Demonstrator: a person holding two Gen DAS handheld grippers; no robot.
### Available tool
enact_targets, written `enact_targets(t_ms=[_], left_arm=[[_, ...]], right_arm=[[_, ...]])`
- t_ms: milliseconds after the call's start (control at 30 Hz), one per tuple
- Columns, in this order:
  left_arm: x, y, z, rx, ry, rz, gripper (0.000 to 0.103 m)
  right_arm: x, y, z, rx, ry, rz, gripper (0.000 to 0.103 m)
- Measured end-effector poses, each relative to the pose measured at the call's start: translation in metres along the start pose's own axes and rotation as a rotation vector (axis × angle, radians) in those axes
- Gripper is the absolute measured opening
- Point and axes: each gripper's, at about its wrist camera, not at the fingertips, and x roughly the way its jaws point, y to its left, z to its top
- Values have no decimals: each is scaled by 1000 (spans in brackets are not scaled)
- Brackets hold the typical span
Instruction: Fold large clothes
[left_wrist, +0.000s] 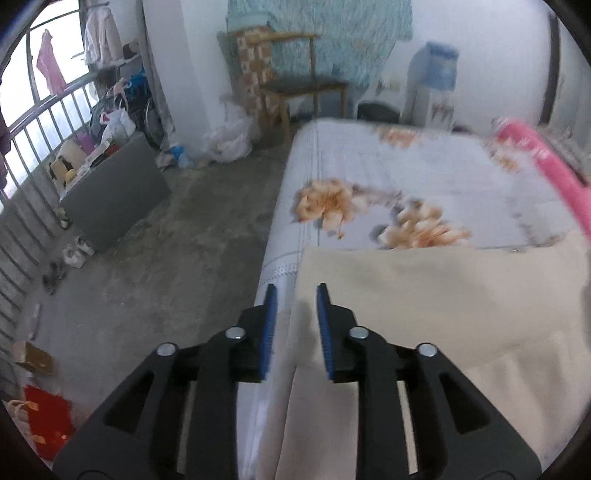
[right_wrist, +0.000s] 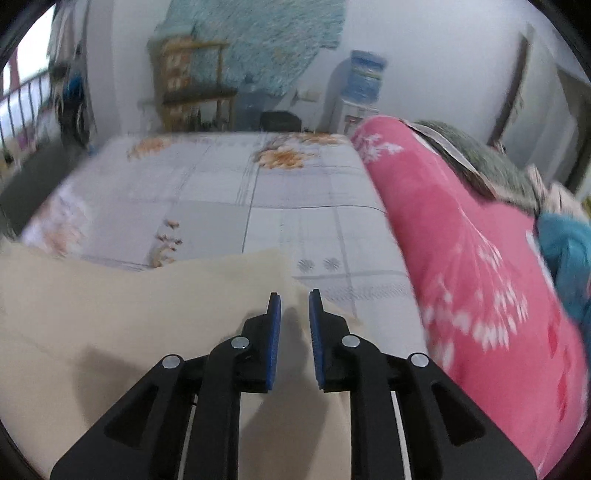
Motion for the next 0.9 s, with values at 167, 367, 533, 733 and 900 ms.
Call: enact_targets(t_ms=[167, 367, 533, 733, 900], left_arm=[[-46, 0, -31, -22, 65, -296, 28], [-28, -6, -97, 5, 178, -272, 38], [-50, 17, -90, -99, 139, -299, 38], [-58, 0, -112, -14, 145, -253, 58], [-76, -5, -120, 54, 89, -103, 61]], right_arm=[[-66, -26, -44, 101, 11, 225, 16], [-51, -20, -121, 97, 211, 226, 11], [-80, -27, -123, 153, 160, 163, 6], [-83, -23, -142, 165, 170, 34, 11], [-95, -37, -151, 319, 172, 0, 13]])
